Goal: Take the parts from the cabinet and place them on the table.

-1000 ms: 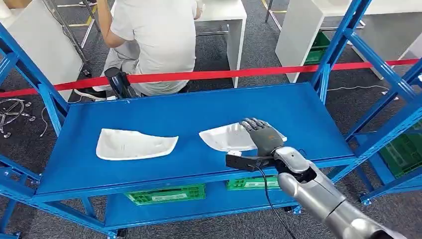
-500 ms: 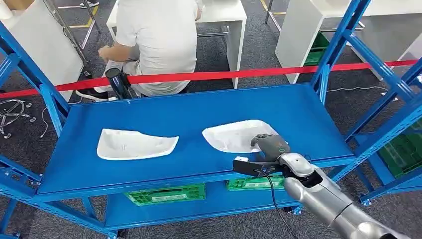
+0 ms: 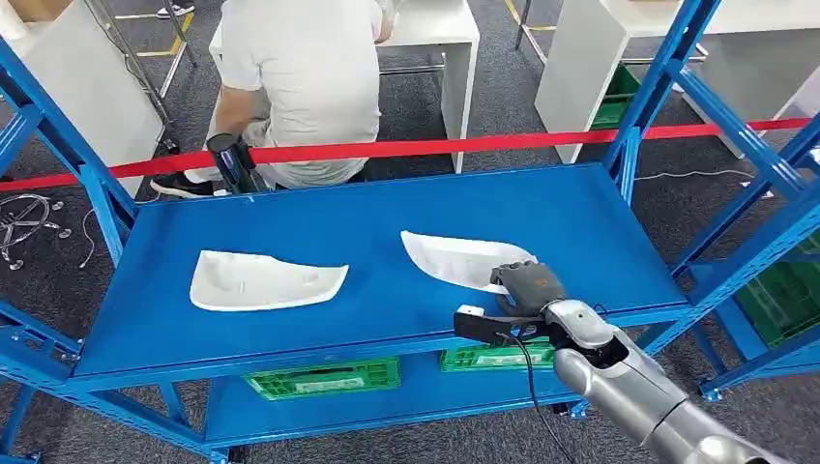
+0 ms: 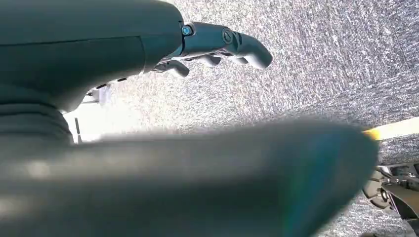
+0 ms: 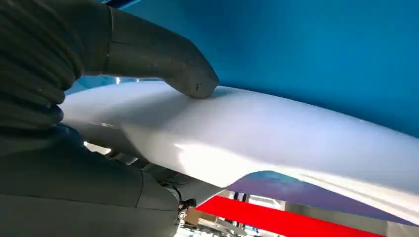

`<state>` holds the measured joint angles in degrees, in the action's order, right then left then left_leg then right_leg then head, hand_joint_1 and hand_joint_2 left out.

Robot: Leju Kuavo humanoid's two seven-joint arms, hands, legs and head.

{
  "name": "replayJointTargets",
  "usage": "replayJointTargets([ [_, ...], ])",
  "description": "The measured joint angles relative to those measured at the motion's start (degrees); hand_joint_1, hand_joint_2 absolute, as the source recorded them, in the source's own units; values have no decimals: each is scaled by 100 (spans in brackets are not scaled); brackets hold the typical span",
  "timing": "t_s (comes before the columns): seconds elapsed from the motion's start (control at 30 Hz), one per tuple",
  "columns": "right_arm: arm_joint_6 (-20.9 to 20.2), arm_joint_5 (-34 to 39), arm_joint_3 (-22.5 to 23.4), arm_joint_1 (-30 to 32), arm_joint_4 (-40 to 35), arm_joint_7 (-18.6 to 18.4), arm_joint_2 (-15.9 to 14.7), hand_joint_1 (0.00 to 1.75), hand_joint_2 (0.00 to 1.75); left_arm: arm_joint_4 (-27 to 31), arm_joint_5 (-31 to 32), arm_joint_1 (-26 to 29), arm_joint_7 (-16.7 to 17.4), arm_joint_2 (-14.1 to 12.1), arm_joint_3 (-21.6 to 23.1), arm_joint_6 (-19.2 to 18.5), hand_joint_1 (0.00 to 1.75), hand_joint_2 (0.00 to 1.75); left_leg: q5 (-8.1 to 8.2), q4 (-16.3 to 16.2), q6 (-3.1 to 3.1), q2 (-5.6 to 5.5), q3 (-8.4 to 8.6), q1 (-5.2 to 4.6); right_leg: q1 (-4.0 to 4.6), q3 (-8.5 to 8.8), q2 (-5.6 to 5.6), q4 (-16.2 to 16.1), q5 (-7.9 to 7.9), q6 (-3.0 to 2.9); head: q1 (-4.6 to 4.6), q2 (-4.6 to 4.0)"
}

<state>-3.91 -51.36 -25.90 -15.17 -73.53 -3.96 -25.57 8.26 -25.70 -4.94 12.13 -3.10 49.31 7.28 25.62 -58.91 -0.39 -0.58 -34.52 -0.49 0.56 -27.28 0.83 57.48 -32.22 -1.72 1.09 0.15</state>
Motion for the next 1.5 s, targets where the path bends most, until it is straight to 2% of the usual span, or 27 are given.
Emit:
replayJointTargets([
  [0.27,50,-18,153,297,-249,-48,-15,175,175,0,-59,-3,37,2,0,20,0,175,4,1,-1,-1,9,2,2,15,0,-11,0,0,0,2],
  [0.53,-193,335,345,482,-477,175,-15,175,175,0,-188,8,77,4,-20,168,0,175,10,2,2,6,16,7,7,22,1,-16,-1,1,0,2],
  [0.6,-399,874,445,477,-505,447,-15,175,175,0,-177,18,151,4,-20,168,0,175,11,2,1,10,18,7,8,23,7,-16,-1,1,0,0],
  [0.7,-676,2110,673,338,-503,1059,-22,175,175,-2,-177,31,197,4,-15,146,0,175,15,3,-4,24,24,7,9,25,22,-16,0,2,2,2],
  [0.8,-332,2858,964,210,-595,1559,-13,175,175,-2,-205,31,221,11,-15,177,0,175,9,3,0,9,19,6,8,26,6,-15,1,3,2,2],
  [0.9,-297,3476,1277,193,-958,1959,55,175,175,-2,-234,54,354,24,-13,260,0,175,8,3,-1,-4,15,6,8,27,-2,-15,1,3,0,2],
  [1.2,-304,3598,1615,228,-1462,2026,160,175,175,0,-245,60,396,57,-13,289,0,175,17,7,-3,-12,9,5,6,20,-6,-19,-8,6,0,2],
  [1.23,-304,3679,1635,230,-1476,2096,168,175,175,0,-245,59,409,57,-13,289,0,175,36,-7,11,-12,1,-4,-11,19,-5,-50,-4,17,0,2],
  [1.27,-304,3784,1663,235,-1491,2208,181,175,175,-2,-245,60,426,52,-13,286,0,175,23,-4,90,-18,9,-37,-25,33,-13,-66,24,76,2,2],
  [1.3,-306,3935,1703,244,-1546,2339,203,175,175,-2,-247,60,463,57,-13,273,0,175,-11,73,128,-17,42,-35,-20,55,-7,-115,43,104,4,2],
  [1.33,-313,4084,1755,273,-1659,2461,218,175,175,4,-247,58,483,90,-13,273,0,175,-106,261,130,12,121,55,-11,82,-9,-106,7,105,4,2],
  [1.37,-310,4179,1806,289,-1760,2586,262,175,175,4,-247,47,503,105,-13,273,0,175,-138,325,145,23,156,49,8,37,-22,-20,-67,115,-2,2],
  [1.43,-284,4188,1871,309,-1939,2662,326,175,175,4,-245,43,509,116,-13,275,0,175,-163,359,151,40,145,72,-38,-343,-31,723,-512,161,-22,2],
  [1.5,-280,4144,1897,436,-2083,2686,389,175,175,2,-245,44,509,147,-13,280,0,175,-162,336,142,44,114,95,-133,-794,-33,1564,-797,260,-22,2],
])
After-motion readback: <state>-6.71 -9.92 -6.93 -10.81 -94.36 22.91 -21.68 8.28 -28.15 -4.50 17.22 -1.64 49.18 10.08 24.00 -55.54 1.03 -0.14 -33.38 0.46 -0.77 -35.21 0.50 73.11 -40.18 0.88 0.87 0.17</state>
